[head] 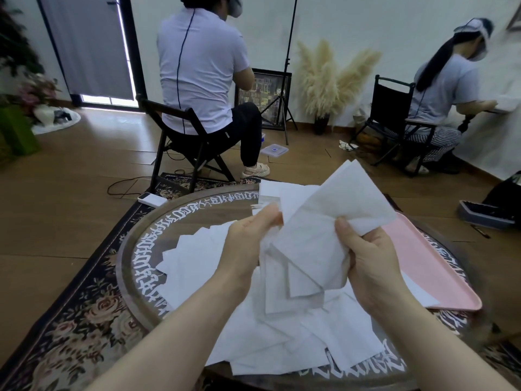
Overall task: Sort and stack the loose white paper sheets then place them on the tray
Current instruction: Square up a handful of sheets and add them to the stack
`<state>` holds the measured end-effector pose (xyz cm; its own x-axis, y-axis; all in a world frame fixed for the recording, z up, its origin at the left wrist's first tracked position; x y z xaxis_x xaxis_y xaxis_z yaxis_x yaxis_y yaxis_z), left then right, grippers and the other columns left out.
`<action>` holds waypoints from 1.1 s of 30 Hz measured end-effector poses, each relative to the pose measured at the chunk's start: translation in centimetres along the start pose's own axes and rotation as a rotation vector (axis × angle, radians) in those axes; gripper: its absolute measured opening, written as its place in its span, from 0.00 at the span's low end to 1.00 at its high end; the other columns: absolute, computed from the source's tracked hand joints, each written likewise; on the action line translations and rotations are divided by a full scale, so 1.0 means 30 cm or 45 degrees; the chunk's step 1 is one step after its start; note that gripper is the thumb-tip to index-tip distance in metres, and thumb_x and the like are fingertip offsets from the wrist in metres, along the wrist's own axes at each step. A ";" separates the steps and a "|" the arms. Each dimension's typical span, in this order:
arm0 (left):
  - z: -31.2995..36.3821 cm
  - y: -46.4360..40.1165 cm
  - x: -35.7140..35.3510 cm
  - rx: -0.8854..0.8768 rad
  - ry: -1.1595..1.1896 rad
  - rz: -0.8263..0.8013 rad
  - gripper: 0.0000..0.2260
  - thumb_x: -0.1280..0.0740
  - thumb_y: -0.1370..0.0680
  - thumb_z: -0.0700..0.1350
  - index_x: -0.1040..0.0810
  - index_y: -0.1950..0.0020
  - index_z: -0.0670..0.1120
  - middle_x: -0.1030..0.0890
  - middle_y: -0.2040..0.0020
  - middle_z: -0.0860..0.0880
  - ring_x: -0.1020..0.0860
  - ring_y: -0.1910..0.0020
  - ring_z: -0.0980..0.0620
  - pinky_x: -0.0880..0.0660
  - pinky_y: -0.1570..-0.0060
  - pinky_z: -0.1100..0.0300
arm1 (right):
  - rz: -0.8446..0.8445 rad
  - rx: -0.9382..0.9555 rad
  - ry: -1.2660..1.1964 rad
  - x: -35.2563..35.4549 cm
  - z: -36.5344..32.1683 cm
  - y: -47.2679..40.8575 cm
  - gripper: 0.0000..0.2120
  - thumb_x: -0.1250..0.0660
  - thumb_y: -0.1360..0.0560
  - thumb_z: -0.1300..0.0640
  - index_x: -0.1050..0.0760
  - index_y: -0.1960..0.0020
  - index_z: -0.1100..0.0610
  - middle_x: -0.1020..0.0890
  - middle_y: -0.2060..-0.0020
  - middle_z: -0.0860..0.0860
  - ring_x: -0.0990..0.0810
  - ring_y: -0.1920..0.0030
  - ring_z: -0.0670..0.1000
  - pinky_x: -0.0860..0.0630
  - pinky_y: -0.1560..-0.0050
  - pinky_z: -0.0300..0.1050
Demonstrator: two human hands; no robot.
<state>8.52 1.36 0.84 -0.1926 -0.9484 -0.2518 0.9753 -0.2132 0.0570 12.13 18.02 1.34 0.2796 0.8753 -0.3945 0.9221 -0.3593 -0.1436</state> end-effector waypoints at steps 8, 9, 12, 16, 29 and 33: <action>0.006 0.001 0.011 -0.169 0.102 0.157 0.14 0.28 0.25 0.48 0.17 0.60 0.38 0.17 0.58 0.42 0.21 0.59 0.47 0.26 0.52 0.52 | 0.067 0.108 0.150 0.007 -0.023 -0.006 0.08 0.32 0.25 0.56 0.20 0.47 0.55 0.13 0.53 0.46 0.15 0.54 0.46 0.22 0.61 0.39; 0.009 -0.001 0.016 -0.167 0.102 0.167 0.11 0.27 0.25 0.48 0.15 0.60 0.40 0.15 0.57 0.43 0.20 0.59 0.48 0.25 0.52 0.54 | 0.110 0.157 0.165 0.017 -0.037 -0.011 0.06 0.33 0.23 0.57 0.21 0.47 0.55 0.13 0.54 0.46 0.16 0.56 0.45 0.23 0.63 0.38; 0.016 -0.002 0.022 -0.168 0.082 0.195 0.05 0.26 0.26 0.44 0.13 0.62 0.47 0.13 0.57 0.46 0.16 0.57 0.50 0.21 0.48 0.53 | 0.134 0.283 0.138 0.037 -0.082 -0.017 0.04 0.32 0.24 0.57 0.22 0.50 0.52 0.14 0.57 0.42 0.16 0.59 0.41 0.21 0.67 0.35; 0.004 -0.006 0.022 -0.131 0.060 0.176 0.04 0.26 0.27 0.43 0.13 0.62 0.48 0.13 0.56 0.46 0.17 0.53 0.48 0.23 0.44 0.52 | -0.136 0.090 0.120 0.021 -0.059 -0.011 0.15 0.32 0.29 0.57 0.22 0.43 0.61 0.14 0.49 0.54 0.15 0.50 0.54 0.18 0.50 0.49; -0.007 0.009 -0.007 -0.061 0.095 0.026 0.07 0.31 0.24 0.41 0.14 0.56 0.41 0.14 0.53 0.42 0.17 0.53 0.47 0.23 0.44 0.49 | -0.183 -0.057 0.396 0.003 0.018 0.007 0.09 0.30 0.25 0.58 0.19 0.45 0.55 0.13 0.52 0.49 0.14 0.53 0.49 0.19 0.57 0.41; -0.002 0.013 -0.006 -0.061 0.075 0.002 0.07 0.31 0.24 0.42 0.14 0.55 0.41 0.14 0.53 0.43 0.17 0.53 0.47 0.23 0.47 0.52 | -0.188 -0.037 0.415 0.007 0.012 0.007 0.11 0.29 0.27 0.56 0.19 0.45 0.54 0.13 0.52 0.49 0.14 0.53 0.49 0.19 0.59 0.39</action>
<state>8.94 1.44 0.85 -0.1860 -0.9328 -0.3087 0.9799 -0.1991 0.0115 12.27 18.01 0.90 0.2094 0.9760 -0.0603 0.9648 -0.2162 -0.1494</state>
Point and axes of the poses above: each hand's wrist, its own y-axis away from the middle knuckle, its own x-axis out of the back of the hand, z = x × y, the point moved 2 cm from there along -y, towards the middle knuckle
